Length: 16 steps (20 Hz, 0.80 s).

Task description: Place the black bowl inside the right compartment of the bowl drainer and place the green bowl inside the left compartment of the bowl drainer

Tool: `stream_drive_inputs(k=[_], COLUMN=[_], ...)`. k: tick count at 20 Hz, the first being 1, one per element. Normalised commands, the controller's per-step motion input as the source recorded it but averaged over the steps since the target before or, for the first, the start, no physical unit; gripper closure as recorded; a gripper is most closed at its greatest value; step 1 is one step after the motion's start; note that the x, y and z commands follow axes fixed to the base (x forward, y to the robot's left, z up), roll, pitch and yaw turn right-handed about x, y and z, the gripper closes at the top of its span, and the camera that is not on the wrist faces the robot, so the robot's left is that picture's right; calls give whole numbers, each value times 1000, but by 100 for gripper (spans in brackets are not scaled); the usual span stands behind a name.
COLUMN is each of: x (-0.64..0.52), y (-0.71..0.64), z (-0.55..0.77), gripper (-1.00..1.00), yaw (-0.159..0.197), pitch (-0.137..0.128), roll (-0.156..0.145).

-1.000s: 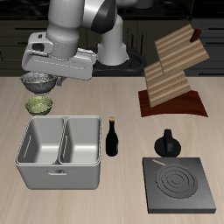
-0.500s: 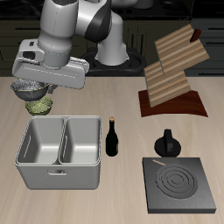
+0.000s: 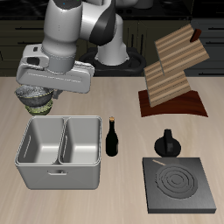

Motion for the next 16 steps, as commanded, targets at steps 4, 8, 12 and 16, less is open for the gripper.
stream_drive_inputs(k=[4,8,12,16], x=[224,89,115,53], y=[86,111,62,65], z=[-114,-183,-267,-317], gripper=[100,100,100,100], yaw=[20,-15,9,-6], pitch=[7,24,18,37], roll=[13,37,26,1])
